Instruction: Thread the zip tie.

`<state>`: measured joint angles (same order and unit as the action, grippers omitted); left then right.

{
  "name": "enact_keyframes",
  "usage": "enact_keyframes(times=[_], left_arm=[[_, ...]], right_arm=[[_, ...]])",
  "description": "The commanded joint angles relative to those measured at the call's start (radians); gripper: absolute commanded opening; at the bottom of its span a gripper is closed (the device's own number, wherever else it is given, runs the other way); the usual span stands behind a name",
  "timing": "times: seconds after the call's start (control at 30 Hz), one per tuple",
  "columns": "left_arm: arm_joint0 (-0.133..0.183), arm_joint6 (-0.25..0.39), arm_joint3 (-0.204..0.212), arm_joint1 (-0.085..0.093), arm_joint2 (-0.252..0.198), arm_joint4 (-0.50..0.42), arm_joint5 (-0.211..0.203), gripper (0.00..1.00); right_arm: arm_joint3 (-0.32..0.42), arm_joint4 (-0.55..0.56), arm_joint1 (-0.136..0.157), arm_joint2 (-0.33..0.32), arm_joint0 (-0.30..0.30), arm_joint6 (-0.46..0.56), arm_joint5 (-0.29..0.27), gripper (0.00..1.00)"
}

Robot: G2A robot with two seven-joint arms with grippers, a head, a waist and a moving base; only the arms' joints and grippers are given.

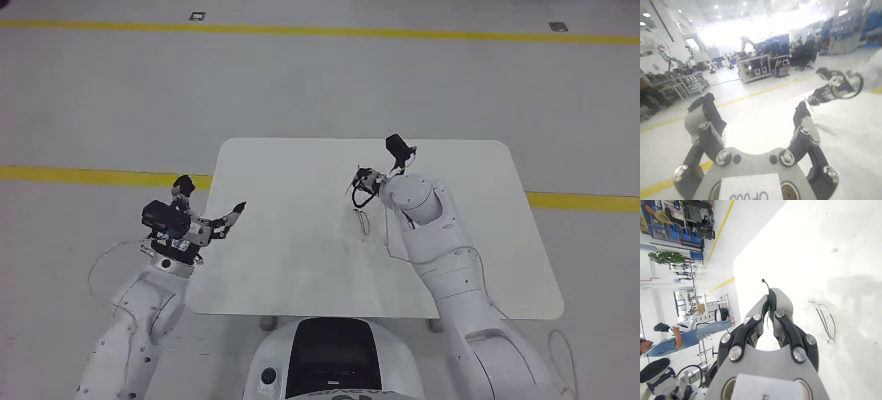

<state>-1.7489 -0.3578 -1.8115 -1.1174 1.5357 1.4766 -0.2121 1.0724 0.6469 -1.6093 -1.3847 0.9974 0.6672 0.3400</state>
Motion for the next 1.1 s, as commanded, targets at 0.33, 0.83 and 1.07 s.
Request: enact_keyframes(times=[0.33, 0.83, 1.07], left_arm=[[0.044, -0.007, 0.039, 0.015, -0.070, 0.093, 0.048, 1.00], [0.315, 0.013, 0.084, 0.355, -0.529, 0.093, 0.312, 1.00], [0.567, 0.022, 0.151, 0.461, -0.931, 0.093, 0.529, 1.00]], right_arm=[[-0.095, 0.000, -0.031, -0.039, -0.039, -0.023, 0.000, 0.00], [-0.002, -0.099, -0.040, -0.071, 0.011, 0.008, 0.000, 0.00], [0.024, -0.124, -0.050, -0.083, 0.031, 0.036, 0.000, 0.00]])
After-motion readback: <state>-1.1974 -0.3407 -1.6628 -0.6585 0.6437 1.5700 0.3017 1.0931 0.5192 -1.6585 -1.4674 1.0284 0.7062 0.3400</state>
